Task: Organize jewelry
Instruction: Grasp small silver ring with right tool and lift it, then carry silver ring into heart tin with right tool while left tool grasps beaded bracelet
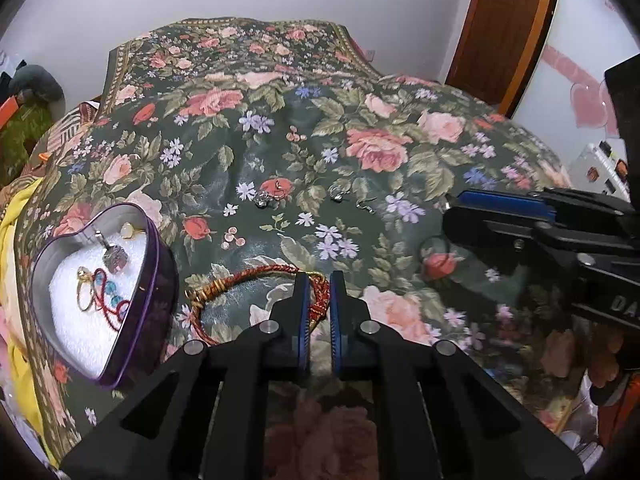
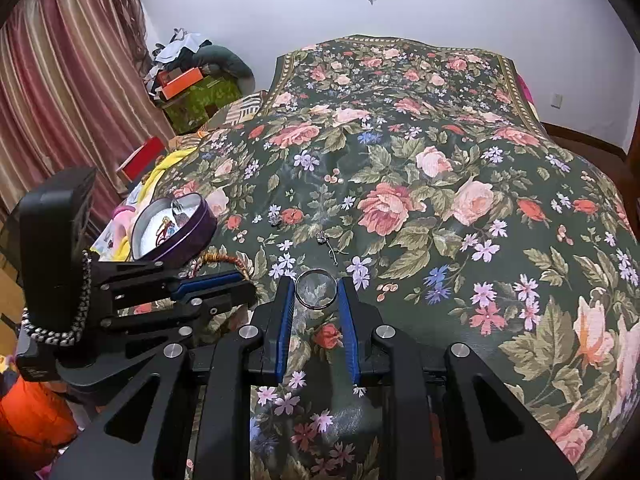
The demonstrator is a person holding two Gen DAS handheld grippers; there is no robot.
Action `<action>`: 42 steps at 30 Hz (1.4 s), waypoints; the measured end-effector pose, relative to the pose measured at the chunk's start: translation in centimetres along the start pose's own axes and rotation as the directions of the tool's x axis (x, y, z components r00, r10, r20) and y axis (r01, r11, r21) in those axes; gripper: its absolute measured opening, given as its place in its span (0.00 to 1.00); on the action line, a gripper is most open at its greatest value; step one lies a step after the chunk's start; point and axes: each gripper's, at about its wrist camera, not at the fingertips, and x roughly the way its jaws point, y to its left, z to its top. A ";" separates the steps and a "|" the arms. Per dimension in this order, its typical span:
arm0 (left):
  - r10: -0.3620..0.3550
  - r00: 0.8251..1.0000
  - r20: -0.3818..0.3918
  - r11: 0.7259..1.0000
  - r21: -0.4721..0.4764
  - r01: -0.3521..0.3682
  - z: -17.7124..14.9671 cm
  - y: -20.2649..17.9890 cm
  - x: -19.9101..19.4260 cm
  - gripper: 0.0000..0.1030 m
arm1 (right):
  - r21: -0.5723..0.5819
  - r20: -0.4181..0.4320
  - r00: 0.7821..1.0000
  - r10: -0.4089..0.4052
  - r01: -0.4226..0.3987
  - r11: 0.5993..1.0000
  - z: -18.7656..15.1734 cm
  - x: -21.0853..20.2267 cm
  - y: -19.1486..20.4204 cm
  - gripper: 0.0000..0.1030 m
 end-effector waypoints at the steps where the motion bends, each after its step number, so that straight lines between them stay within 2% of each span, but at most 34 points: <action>1: -0.002 1.000 0.008 1.000 0.000 0.002 -0.1 -0.2 -0.4 0.08 | 0.001 0.003 1.000 -0.001 0.001 1.000 0.0 -0.2 0.0 0.20; 8: 0.009 0.995 0.096 1.000 -0.017 -0.007 -0.2 -0.3 -4.4 0.07 | -0.011 0.033 0.999 -0.009 0.009 1.000 0.5 -1.5 1.0 0.19; 15: 0.053 0.980 0.193 0.998 -0.046 -0.045 0.1 0.5 -8.6 0.07 | -0.051 0.076 0.997 -0.001 0.004 0.999 1.7 -2.7 3.0 0.19; 23: 0.072 0.964 0.256 0.994 -0.099 -0.048 0.2 2.5 -11.6 0.07 | -0.112 0.119 0.992 0.033 -0.019 0.994 3.2 -2.9 6.1 0.19; 36: 0.203 0.909 0.364 0.965 -0.232 -0.123 0.3 8.1 -15.7 0.07 | -0.165 0.098 0.992 0.083 -0.066 0.984 4.7 -0.3 9.6 0.20; 39: 0.222 0.901 0.373 0.956 -0.264 -0.126 0.4 9.5 -15.8 0.07 | -0.175 0.087 0.992 0.093 -0.076 0.982 5.0 0.6 10.2 0.20; 42: 0.222 0.900 0.375 0.951 -0.286 -0.115 0.4 10.6 -15.7 0.07 | -0.185 0.075 0.992 0.102 -0.087 0.979 5.3 1.4 10.9 0.20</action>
